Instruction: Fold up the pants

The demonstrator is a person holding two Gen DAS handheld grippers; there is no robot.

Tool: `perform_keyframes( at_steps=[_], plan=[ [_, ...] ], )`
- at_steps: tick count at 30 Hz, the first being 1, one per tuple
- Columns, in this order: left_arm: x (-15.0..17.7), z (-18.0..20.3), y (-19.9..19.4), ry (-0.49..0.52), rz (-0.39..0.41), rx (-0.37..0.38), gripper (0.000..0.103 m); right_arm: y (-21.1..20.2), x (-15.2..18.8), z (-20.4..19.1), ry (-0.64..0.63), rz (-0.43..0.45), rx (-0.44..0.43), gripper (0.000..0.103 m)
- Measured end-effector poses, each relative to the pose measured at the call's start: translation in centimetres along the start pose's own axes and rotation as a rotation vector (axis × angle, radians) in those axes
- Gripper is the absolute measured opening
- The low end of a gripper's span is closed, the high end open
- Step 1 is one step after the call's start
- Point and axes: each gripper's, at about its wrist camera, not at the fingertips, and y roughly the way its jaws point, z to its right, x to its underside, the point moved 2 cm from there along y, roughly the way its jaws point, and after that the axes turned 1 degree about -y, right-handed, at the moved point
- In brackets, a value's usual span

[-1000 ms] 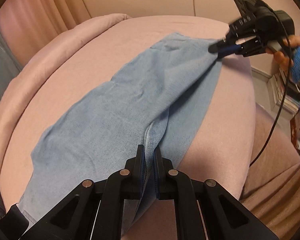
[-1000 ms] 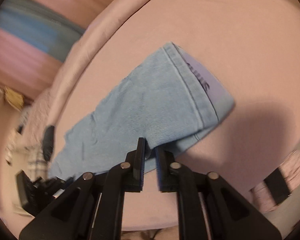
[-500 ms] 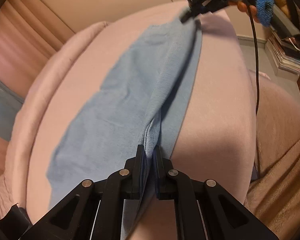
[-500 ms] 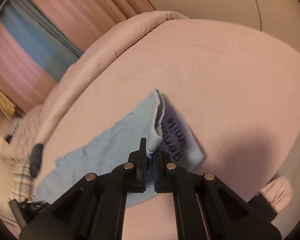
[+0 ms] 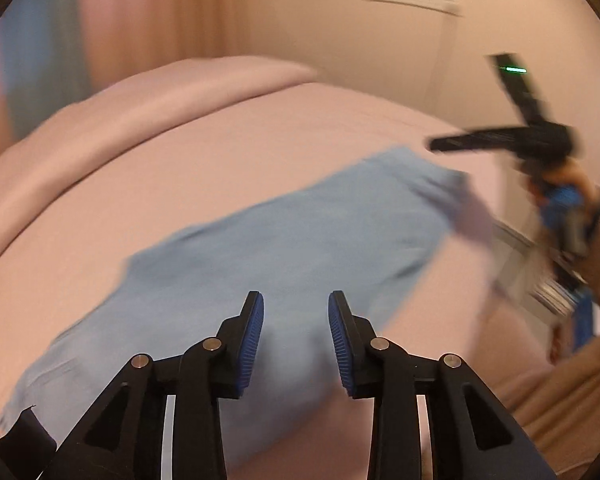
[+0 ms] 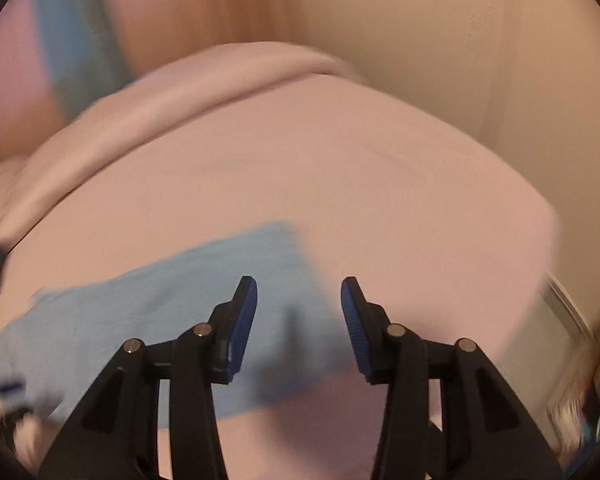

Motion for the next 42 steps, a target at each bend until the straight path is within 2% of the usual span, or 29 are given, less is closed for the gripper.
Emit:
perform_keyframes(
  at_steps=[1, 2, 3, 4, 5, 8, 11, 12, 13, 15, 18, 19, 21, 23, 24, 26, 27, 30, 31, 34, 36, 38, 40, 41, 42],
  plan=[
    [0.4, -1.4, 0.0, -0.042, -0.018, -0.032, 0.033, 0.3, 0.0, -1.9, -0.032, -0.025, -0.107, 0.041],
    [1.1, -3.2, -0.2, -0.094, -0.041, -0.076, 0.033, 1.1, 0.1, -5.2, -0.079, -0.077, -0.274, 0.039],
    [1.7, -4.5, -0.5, -0.127, -0.051, -0.107, 0.033, 1.7, 0.2, -7.5, -0.127, -0.113, -0.346, 0.03],
    [2.4, -5.5, -0.9, -0.153, -0.061, -0.133, 0.033, 2.2, 0.3, -9.6, -0.184, -0.142, -0.383, 0.018],
    [3.1, -6.6, -1.2, -0.176, -0.076, -0.163, 0.033, 2.8, 0.4, -11.6, -0.244, -0.171, -0.409, 0.017],
    [5.5, -9.5, -1.9, -0.216, -0.144, -0.28, 0.033, 5.1, 0.9, -16.4, -0.421, -0.259, -0.446, 0.016],
    [9.4, -11.9, -2.4, -0.251, -0.225, -0.385, 0.033, 8.3, 3.0, -18.4, -0.539, -0.442, -0.425, 0.014],
    [10.6, -12.3, -2.8, -0.269, -0.225, -0.38, 0.033, 8.7, 4.6, -18.2, -0.585, -0.518, -0.405, 0.014],
    [11.4, -12.7, -3.5, -0.299, -0.185, -0.344, 0.033, 9.0, 6.3, -17.9, -0.625, -0.57, -0.383, 0.014],
    [11.9, -13.0, -4.2, -0.322, -0.159, -0.329, 0.033, 7.7, 7.2, -17.2, -0.683, -0.513, -0.394, 0.015],
    [11.6, -13.2, -5.3, -0.308, -0.167, -0.327, 0.033, 7.6, 6.2, -16.4, -0.625, -0.59, -0.419, 0.014],
    [11.5, -13.2, -5.4, -0.299, -0.171, -0.332, 0.033, 7.4, 6.5, -16.0, -0.634, -0.608, -0.433, 0.017],
    [10.8, -13.4, -6.4, -0.274, -0.153, -0.359, 0.033, 5.7, 6.6, -15.3, -0.672, -0.585, -0.46, 0.018],
    [9.9, -13.6, -7.2, -0.289, -0.107, -0.365, 0.035, 5.6, 5.3, -16.1, -0.658, -0.538, -0.506, 0.022],
    [9.2, -14.6, -8.0, -0.319, -0.061, -0.369, 0.038, 6.1, 3.9, -16.8, -0.619, -0.505, -0.543, 0.027],
    [8.5, -16.1, -8.4, -0.369, -0.011, -0.414, 0.062, 7.7, 1.0, -19.1, -0.533, -0.46, -0.605, 0.035],
    [8.3, -17.6, -9.0, -0.406, 0.011, -0.466, 0.065, 8.4, -0.3, -19.9, -0.493, -0.441, -0.628, 0.038],
    [8.6, -20.5, -9.4, -0.477, 0.012, -0.517, 0.065, 12.3, -4.1, -24.2, -0.373, -0.429, -0.718, 0.044],
    [8.9, -20.9, -9.4, -0.492, 0.001, -0.531, 0.065, 12.9, -4.7, -24.0, -0.341, -0.45, -0.742, 0.045],
    [10.4, -22.4, -9.3, -0.54, -0.019, -0.539, 0.065, 17.3, -5.0, -27.6, -0.266, -0.589, -0.772, 0.046],
    [11.5, -23.5, -8.8, -0.583, -0.038, -0.524, 0.065, 19.7, -4.6, -29.7, -0.275, -0.65, -0.721, 0.046],
    [12.3, -23.8, -8.5, -0.627, -0.034, -0.463, 0.065, 21.4, -3.8, -30.4, -0.283, -0.71, -0.681, 0.046],
    [12.5, -24.0, -8.1, -0.671, -0.018, -0.376, 0.065, 23.0, -2.8, -30.6, -0.229, -0.829, -0.713, 0.046],
    [12.5, -23.9, -7.9, -0.689, -0.005, -0.326, 0.065, 23.5, -2.8, -30.6, -0.217, -0.862, -0.724, 0.046],
    [12.5, -24.1, -7.7, -0.701, 0.002, -0.3, 0.062, 23.7, -2.6, -31.1, -0.213, -0.88, -0.742, 0.038]
  ],
)
